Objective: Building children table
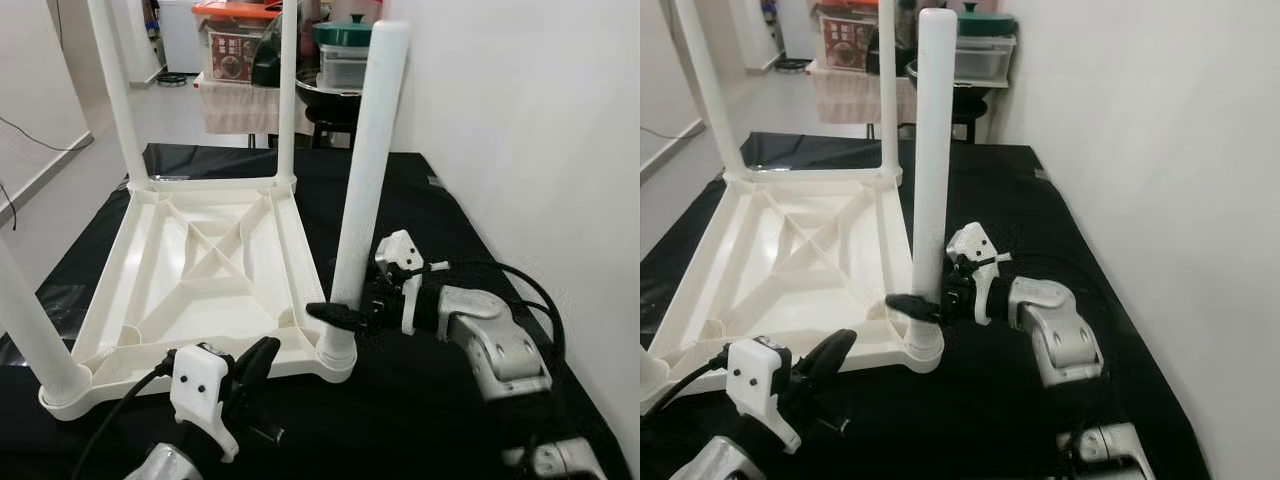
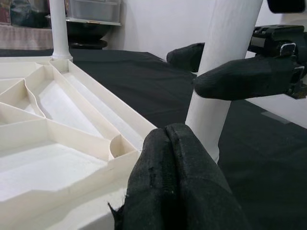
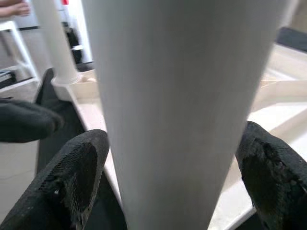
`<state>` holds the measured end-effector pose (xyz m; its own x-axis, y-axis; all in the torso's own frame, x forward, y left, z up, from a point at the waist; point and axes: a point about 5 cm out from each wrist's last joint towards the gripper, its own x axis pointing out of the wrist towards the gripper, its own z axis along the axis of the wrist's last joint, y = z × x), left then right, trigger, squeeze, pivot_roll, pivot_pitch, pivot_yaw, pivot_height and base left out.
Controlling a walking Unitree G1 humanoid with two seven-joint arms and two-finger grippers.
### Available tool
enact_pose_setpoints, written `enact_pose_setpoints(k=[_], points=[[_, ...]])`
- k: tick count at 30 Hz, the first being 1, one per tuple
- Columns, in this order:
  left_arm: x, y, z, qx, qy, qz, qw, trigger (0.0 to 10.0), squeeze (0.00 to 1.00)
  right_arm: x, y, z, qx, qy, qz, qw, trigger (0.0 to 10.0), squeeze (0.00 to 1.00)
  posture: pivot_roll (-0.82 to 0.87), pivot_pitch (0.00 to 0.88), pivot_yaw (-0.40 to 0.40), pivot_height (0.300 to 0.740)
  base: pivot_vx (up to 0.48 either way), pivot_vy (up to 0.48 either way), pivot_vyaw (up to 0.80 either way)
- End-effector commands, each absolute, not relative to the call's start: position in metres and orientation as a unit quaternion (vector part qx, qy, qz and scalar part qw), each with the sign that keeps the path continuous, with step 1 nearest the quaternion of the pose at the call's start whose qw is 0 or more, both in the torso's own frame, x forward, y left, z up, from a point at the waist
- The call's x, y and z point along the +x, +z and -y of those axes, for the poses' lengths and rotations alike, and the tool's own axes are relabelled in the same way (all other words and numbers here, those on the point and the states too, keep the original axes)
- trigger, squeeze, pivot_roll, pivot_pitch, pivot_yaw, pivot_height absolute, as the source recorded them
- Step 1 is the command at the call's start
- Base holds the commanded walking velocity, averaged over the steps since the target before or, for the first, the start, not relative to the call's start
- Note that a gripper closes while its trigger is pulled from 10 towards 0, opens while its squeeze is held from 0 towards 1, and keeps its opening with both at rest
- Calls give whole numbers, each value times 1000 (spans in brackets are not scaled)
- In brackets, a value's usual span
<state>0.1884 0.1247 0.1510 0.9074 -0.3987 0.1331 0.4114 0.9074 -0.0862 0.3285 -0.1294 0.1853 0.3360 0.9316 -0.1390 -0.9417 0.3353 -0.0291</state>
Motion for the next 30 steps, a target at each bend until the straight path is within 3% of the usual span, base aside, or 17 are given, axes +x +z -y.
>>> enact_pose_setpoints(k=[1, 2, 11, 18, 22, 28, 29, 30], points=[[188, 148, -124, -52, -206, 51, 976, 8275, 0, 331, 189, 129, -46, 595, -40, 802, 9725, 0, 63, 0, -112, 740, 0, 0, 0], [188, 148, -124, -52, -206, 51, 976, 8275, 0, 333, 190, 131, -41, 597, -40, 800, 0, 0, 64, 0, -111, 740, 0, 0, 0], [187, 147, -124, -53, -208, 50, 975, 8235, 0, 339, 191, 140, -27, 627, -33, 778, 0, 0, 56, 0, -104, 740, 0, 0, 0], [188, 147, -125, -54, -208, 50, 975, 8196, 0, 341, 175, 146, 17, 615, -52, 787, 0, 0, 59, 0, -105, 740, 0, 0, 0], [187, 147, -125, -54, -207, 50, 976, 8118, 0, 353, 180, 156, 93, 559, -37, 823, 0, 0, 56, 0, -100, 740, 0, 0, 0], [187, 147, -125, -55, -208, 49, 975, 8118, 0, 352, 175, 155, 58, 553, -38, 830, 0, 0, 48, 0, -98, 740, 0, 0, 0], [186, 147, -125, -55, -209, 49, 975, 8078, 0, 355, 173, 155, 34, 526, -37, 849, 0, 0, 54, 0, -108, 740, 0, 0, 0], [185, 147, -125, -55, -209, 49, 975, 8118, 0, 359, 166, 155, 5, 457, -52, 888, 0, 0, 53, 3, -121, 740, 0, 0, 0]])
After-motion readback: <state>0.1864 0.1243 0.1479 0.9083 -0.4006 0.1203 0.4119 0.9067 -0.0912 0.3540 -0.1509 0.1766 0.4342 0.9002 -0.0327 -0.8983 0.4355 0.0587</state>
